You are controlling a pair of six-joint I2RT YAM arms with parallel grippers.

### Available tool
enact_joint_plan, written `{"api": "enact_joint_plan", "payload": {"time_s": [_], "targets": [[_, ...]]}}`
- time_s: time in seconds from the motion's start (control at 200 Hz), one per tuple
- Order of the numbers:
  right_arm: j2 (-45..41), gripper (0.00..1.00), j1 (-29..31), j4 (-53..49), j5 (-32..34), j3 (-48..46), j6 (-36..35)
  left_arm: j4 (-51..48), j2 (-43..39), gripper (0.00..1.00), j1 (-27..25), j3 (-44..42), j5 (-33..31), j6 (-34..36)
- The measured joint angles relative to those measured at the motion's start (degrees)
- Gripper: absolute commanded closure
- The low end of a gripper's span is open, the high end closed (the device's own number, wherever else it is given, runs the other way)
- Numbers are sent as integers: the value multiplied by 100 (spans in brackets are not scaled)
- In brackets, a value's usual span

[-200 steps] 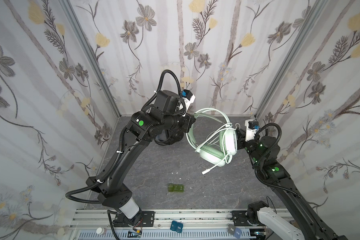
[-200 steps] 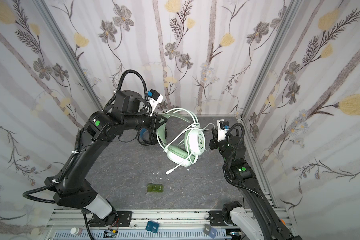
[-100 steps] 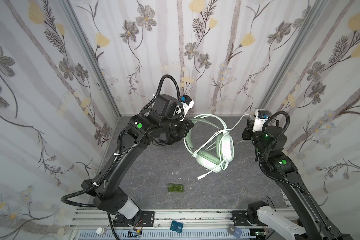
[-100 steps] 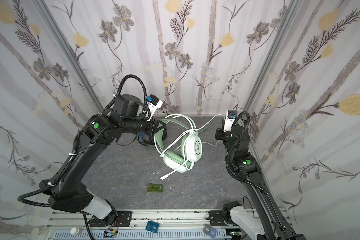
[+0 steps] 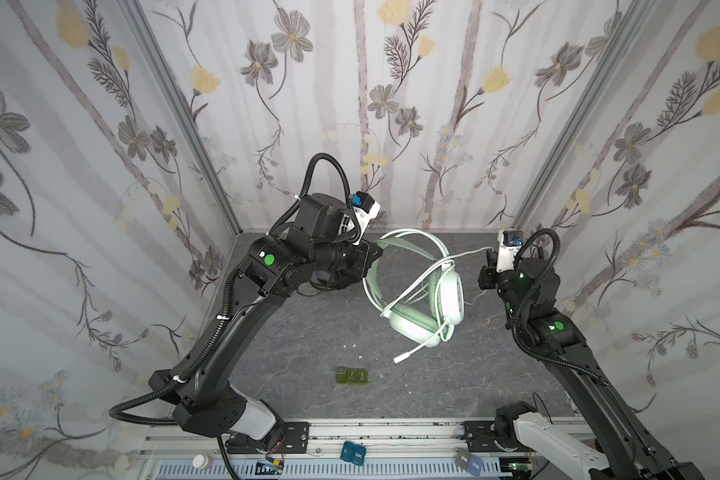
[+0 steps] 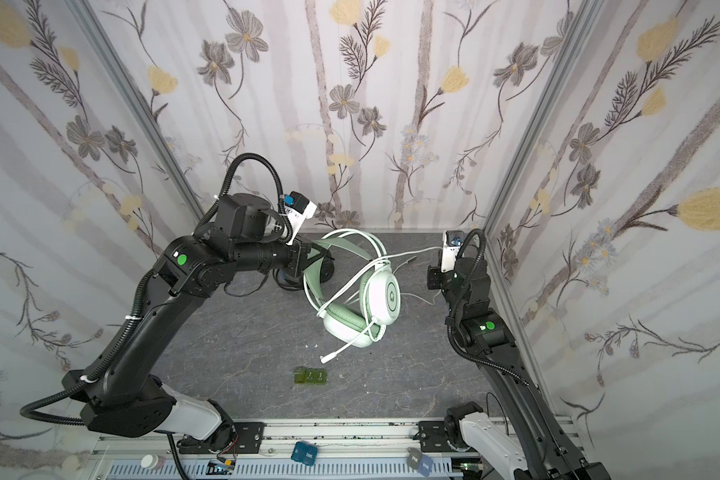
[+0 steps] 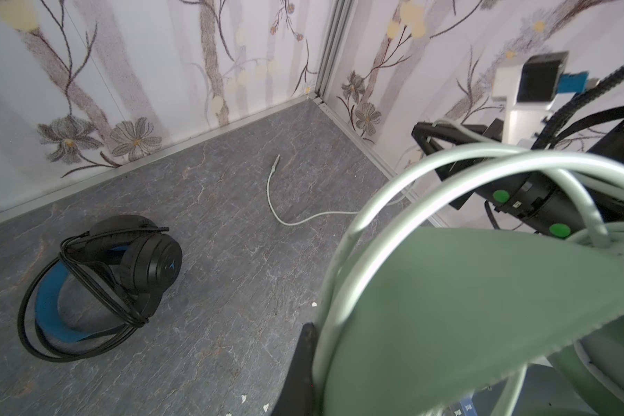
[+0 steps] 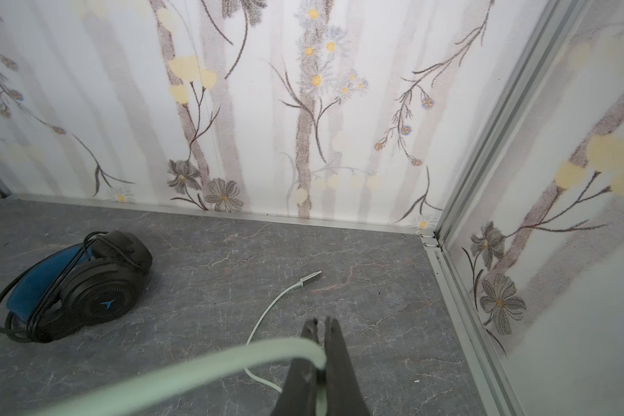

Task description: Wrap the headphones

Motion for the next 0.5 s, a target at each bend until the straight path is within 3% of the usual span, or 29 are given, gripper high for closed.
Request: {"api": "enact_joint_plan", "payload": {"time_s": [0.34, 0.5], "targets": [[-175, 100, 138, 675, -1209, -435, -282, 802, 452, 100, 0, 678, 503, -575], [-199, 89, 297, 1080, -1917, -570, -389, 1261, 623, 100, -11, 811, 651, -872]]}}
